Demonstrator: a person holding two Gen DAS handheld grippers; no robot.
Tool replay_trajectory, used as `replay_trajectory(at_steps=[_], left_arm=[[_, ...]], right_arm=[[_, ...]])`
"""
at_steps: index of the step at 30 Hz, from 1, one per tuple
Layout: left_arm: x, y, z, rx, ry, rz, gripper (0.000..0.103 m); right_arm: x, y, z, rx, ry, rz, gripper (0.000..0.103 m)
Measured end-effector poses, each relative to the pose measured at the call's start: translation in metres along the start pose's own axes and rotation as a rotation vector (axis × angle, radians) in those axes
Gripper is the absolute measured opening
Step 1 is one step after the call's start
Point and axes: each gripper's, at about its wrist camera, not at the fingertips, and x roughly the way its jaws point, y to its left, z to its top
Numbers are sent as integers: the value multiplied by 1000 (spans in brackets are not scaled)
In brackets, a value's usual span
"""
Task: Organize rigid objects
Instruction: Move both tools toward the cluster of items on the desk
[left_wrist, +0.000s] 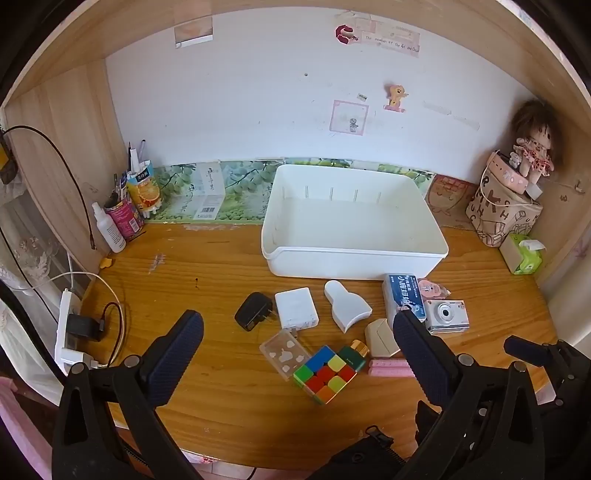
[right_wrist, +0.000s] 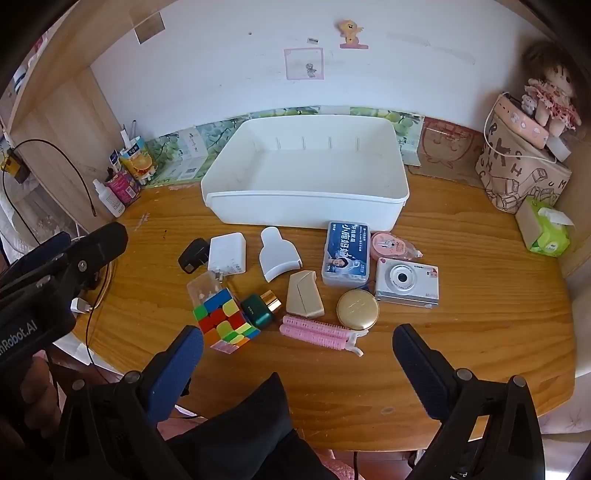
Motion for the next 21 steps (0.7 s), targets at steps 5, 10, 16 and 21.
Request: replay_trajectory(at_steps=[5, 10, 16, 21], left_arm=[[1, 4, 0, 6, 2, 0, 102], [-7, 23, -10, -14, -13, 0, 102], [-19, 10, -8, -1, -32, 9, 102], [-26, 13, -11, -6, -53, -10, 102]], right_arm=[[-2, 3, -3, -1, -4, -1, 103], [-7, 7, -5, 1, -12, 0, 103], [-15, 9, -9, 5, -24, -7, 103], [-21, 14, -13, -8, -38, -16, 103]])
